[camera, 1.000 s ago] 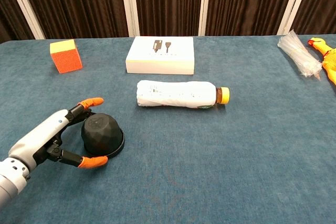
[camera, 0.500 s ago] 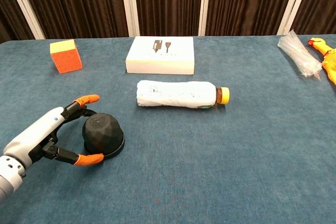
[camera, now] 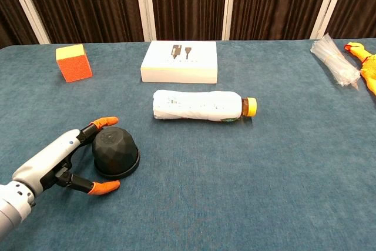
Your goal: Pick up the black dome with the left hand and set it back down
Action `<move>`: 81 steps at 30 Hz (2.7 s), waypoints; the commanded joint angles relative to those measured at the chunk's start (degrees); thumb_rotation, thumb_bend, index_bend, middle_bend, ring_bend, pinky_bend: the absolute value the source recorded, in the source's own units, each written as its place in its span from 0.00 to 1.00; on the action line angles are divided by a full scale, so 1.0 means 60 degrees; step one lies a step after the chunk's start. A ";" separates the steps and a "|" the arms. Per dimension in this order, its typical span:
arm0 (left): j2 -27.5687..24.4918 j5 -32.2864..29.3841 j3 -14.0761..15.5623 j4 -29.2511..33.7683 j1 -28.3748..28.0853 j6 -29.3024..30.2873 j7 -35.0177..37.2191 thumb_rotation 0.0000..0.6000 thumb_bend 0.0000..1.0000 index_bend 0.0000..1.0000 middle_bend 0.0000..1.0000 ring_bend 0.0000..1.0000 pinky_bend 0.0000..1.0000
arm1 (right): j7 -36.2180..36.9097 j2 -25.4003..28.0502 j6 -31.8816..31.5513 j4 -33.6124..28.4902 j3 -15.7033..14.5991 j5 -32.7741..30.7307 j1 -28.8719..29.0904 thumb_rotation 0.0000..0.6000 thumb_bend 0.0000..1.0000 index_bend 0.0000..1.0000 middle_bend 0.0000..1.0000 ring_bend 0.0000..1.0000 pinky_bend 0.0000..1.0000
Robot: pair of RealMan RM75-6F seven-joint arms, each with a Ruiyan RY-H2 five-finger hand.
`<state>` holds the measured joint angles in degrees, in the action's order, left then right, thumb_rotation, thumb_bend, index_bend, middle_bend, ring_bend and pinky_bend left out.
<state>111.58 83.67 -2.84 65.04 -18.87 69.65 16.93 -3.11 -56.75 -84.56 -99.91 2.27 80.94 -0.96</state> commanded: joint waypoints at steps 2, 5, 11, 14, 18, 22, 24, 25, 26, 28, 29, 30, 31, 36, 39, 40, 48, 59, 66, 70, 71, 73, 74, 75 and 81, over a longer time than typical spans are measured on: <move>0.0082 0.0146 0.0006 -0.0148 0.0003 0.0199 0.0294 1.00 0.18 0.10 0.29 0.00 0.00 | -0.0006 0.0004 0.0121 0.0007 0.0088 -0.0139 0.0085 1.00 0.26 0.00 0.00 0.19 0.19; 0.0126 0.0222 -0.0002 -0.0275 0.0009 0.0326 0.0469 1.00 0.23 0.11 0.31 0.00 0.00 | 0.0007 0.0000 0.0149 0.0017 0.0094 -0.0167 0.0094 1.00 0.26 0.00 0.00 0.19 0.19; 0.0200 0.0047 -0.0054 -0.0466 0.0026 0.0221 0.0420 1.00 0.37 0.12 0.37 0.00 0.00 | 0.0018 0.0002 0.0125 -0.0006 0.0079 -0.0102 0.0089 1.00 0.26 0.00 0.00 0.19 0.19; 0.0230 -0.0057 -0.0119 -0.0511 0.0039 0.0191 0.0412 1.00 0.41 0.13 0.41 0.00 0.00 | 0.0038 0.0022 0.0073 0.0002 0.0097 -0.0084 0.0078 1.00 0.26 0.00 0.00 0.19 0.19; 0.0198 -0.0097 -0.0216 -0.0462 0.0044 0.0264 0.0473 1.00 0.46 0.13 0.44 0.00 0.00 | 0.0100 0.0065 0.0083 0.0008 0.0111 -0.0111 0.0076 1.00 0.26 0.00 0.00 0.19 0.19; -0.0132 0.0048 -0.0325 0.0094 0.0021 0.0511 0.0651 1.00 0.47 0.14 0.46 0.00 0.00 | 0.0122 0.0077 0.0126 0.0037 0.0100 -0.0113 0.0086 1.00 0.26 0.00 0.00 0.19 0.19; -0.0396 0.0120 -0.0408 0.0556 -0.0009 0.0633 0.0601 1.00 0.47 0.14 0.46 0.00 0.00 | 0.0138 0.0075 0.0149 0.0039 0.0092 -0.0106 0.0093 1.00 0.26 0.00 0.00 0.19 0.19; -0.0512 0.0135 -0.0439 0.0757 -0.0018 0.0669 0.0543 1.00 0.47 0.14 0.46 0.00 0.00 | 0.0143 0.0076 0.0156 0.0043 0.0089 -0.0106 0.0095 1.00 0.26 0.00 0.00 0.19 0.19; -0.0705 0.0181 -0.0500 0.1074 -0.0033 0.0760 0.0427 1.00 0.47 0.14 0.47 0.00 0.00 | 0.0109 0.0079 0.0130 0.0005 0.0071 -0.0066 0.0083 1.00 0.26 0.00 0.00 0.19 0.19; -0.0995 0.0237 -0.0600 0.1548 -0.0054 0.0885 0.0245 1.00 0.47 0.15 0.47 0.00 0.00 | 0.0074 0.0067 0.0088 -0.0019 0.0025 -0.0025 0.0041 1.00 0.26 0.00 0.00 0.19 0.19; -0.1240 0.0229 -0.0695 0.1932 -0.0067 0.0940 0.0064 1.00 0.47 0.16 0.48 0.00 0.00 | 0.0071 0.0058 0.0053 -0.0024 0.0016 -0.0003 0.0023 1.00 0.26 0.00 0.00 0.19 0.19; -0.1399 0.0187 -0.0750 0.2187 -0.0075 0.0932 -0.0067 1.00 0.47 0.16 0.48 0.00 0.00 | 0.0068 0.0055 0.0037 -0.0026 0.0011 0.0005 0.0012 1.00 0.26 0.00 0.00 0.19 0.19; -0.1677 0.0116 -0.0882 0.2608 -0.0095 0.0942 -0.0295 1.00 0.47 0.17 0.49 0.00 0.00 | 0.0071 0.0054 0.0021 -0.0028 0.0002 0.0016 -0.0001 1.00 0.26 0.00 0.00 0.19 0.19; -0.2901 -0.0462 -0.1384 0.4191 -0.0155 0.0720 -0.1359 1.00 0.48 0.20 0.50 0.00 0.00 | 0.0100 0.0044 -0.0013 -0.0026 -0.0037 0.0044 -0.0048 1.00 0.26 0.00 0.00 0.19 0.19; -0.3468 -0.0998 -0.1803 0.4800 -0.0184 0.0666 -0.2001 1.00 0.48 0.22 0.51 0.00 0.00 | 0.0092 0.0024 -0.0025 -0.0032 -0.0073 0.0093 -0.0067 1.00 0.27 0.00 0.00 0.19 0.19; -0.3582 -0.1191 -0.1952 0.4935 -0.0189 0.0668 -0.2104 1.00 0.48 0.23 0.51 0.00 0.00 | 0.0088 0.0016 -0.0033 -0.0033 -0.0081 0.0107 -0.0073 1.00 0.27 0.00 0.00 0.19 0.19; -0.4858 -0.1777 -0.1888 0.6202 0.0230 0.0214 -0.1303 1.00 0.48 0.30 0.50 0.00 0.00 | 0.0070 0.0051 0.0162 -0.0121 0.0025 -0.0044 0.0062 1.00 0.26 0.00 0.00 0.19 0.19; -0.5410 -0.1599 -0.1621 0.5867 0.0358 -0.0719 0.2603 1.00 0.48 0.33 0.52 0.00 0.00 | 0.0257 0.0136 0.0089 -0.0149 -0.0018 0.0016 -0.0010 1.00 0.26 0.00 0.00 0.19 0.19; -0.5346 -0.0168 -0.0240 0.6066 -0.0281 -0.2074 0.1888 1.00 0.48 0.34 0.51 0.00 0.00 | 0.0270 0.0132 0.0333 -0.0077 0.0051 -0.0152 0.0122 1.00 0.26 0.00 0.00 0.19 0.19; -0.6440 0.0244 -0.0038 0.6757 -0.1015 -0.3610 0.4382 1.00 0.48 0.35 0.51 0.00 0.00 | 0.0302 0.0159 0.0312 -0.0083 0.0073 -0.0178 0.0118 1.00 0.26 0.00 0.00 0.19 0.19; -0.6750 0.0326 -0.0137 0.6706 -0.1131 -0.3687 0.4922 1.00 0.48 0.35 0.52 0.00 0.00 | 0.0326 0.0176 0.0292 -0.0085 0.0077 -0.0182 0.0105 1.00 0.26 0.00 0.00 0.19 0.19; -0.7049 0.0260 -0.0369 0.6437 -0.1066 -0.3264 0.4983 1.00 0.48 0.35 0.52 0.00 0.00 | 0.0375 0.0213 0.0281 -0.0099 0.0067 -0.0169 0.0090 1.00 0.26 0.00 0.00 0.19 0.19; -0.7084 0.0094 -0.0465 0.6408 -0.0972 -0.3024 0.4895 1.00 0.48 0.35 0.51 0.00 0.00 | 0.0392 0.0223 0.0289 -0.0098 0.0065 -0.0166 0.0092 1.00 0.26 0.00 0.00 0.19 0.19; -0.7047 -0.0329 -0.0711 0.6363 -0.0730 -0.2411 0.4559 1.00 0.48 0.35 0.51 0.00 0.00 | 0.0404 0.0232 0.0297 -0.0096 0.0063 -0.0158 0.0096 1.00 0.26 0.00 0.00 0.19 0.19; -0.4771 -0.1960 -0.1996 0.5346 0.0477 0.2307 0.0562 1.00 0.48 0.33 0.49 0.00 0.00 | 0.0346 0.0244 0.0287 -0.0178 0.0058 -0.0096 0.0117 1.00 0.26 0.00 0.00 0.19 0.19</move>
<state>74.87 79.72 -8.13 101.90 -20.81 60.28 46.75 -1.02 -55.28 -82.83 -100.97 2.62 80.36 -0.27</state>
